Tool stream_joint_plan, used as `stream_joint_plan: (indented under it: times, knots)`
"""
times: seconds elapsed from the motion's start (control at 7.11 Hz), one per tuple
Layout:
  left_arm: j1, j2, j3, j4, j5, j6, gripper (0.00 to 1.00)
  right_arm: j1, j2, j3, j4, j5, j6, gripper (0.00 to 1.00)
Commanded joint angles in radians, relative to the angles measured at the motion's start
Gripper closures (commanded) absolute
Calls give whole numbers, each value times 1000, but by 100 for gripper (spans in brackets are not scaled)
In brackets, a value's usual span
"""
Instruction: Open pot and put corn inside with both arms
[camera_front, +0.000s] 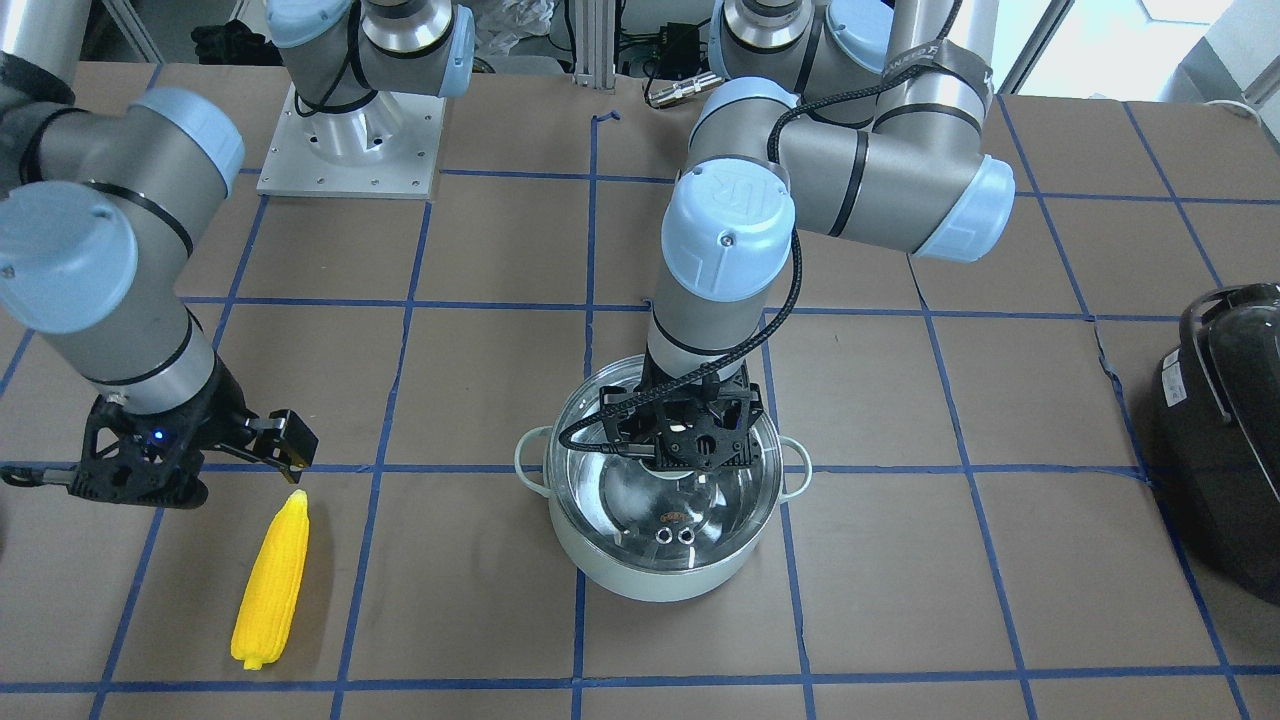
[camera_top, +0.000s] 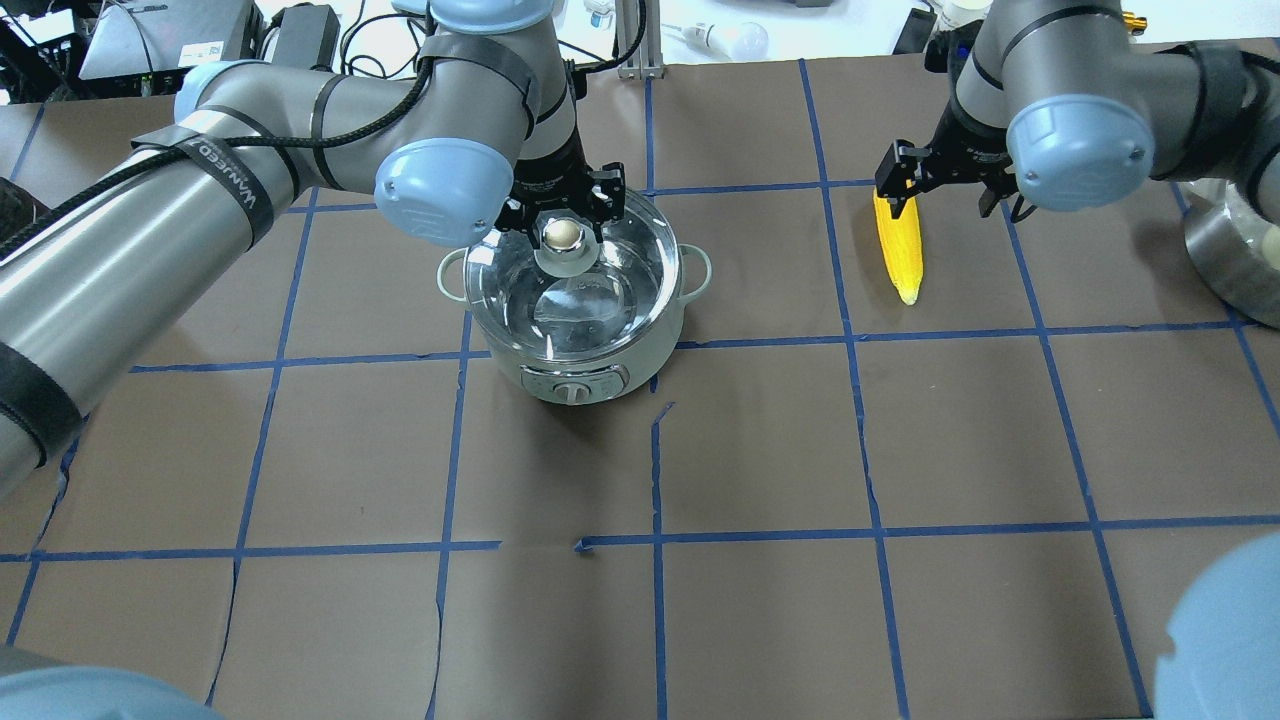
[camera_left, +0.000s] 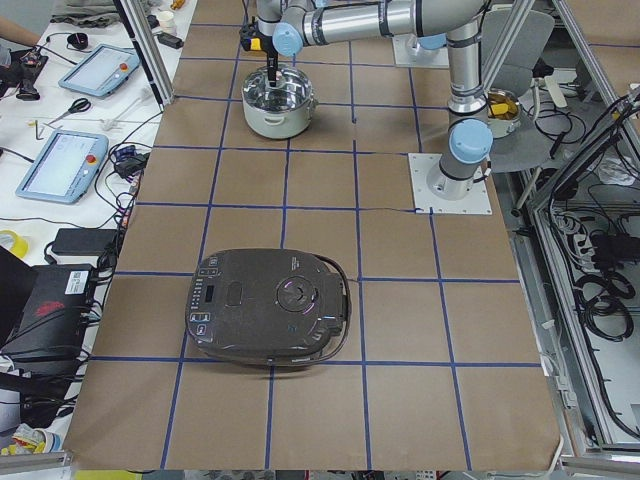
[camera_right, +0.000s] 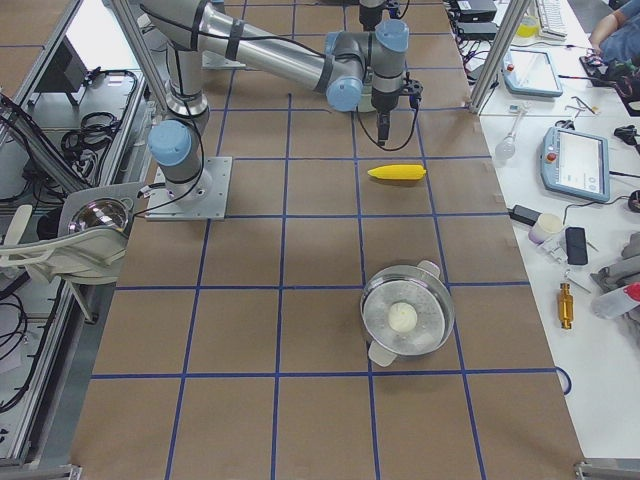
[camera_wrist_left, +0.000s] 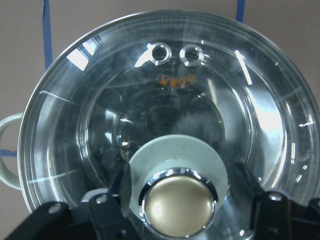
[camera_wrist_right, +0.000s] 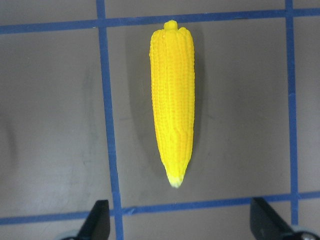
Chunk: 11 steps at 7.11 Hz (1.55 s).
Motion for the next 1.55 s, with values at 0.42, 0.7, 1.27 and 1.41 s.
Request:
stream_joint_plan:
  times: [0.42,0.7,1.27,1.41]
  knots:
    - [6,52,23,-46,4,7,70,-1,233,2,-300,0,-21,0]
    - [115,110,37,-136,4,56,71,-1,264,2,-332,-1,-20,19]
    - [545,95,-38,-117,-28,659,80,-2,255,-19,-330,-7,15,100]
    - [619,72,-90,-29,-26,748,80,-1,220,-41,-321,-4,52,100]
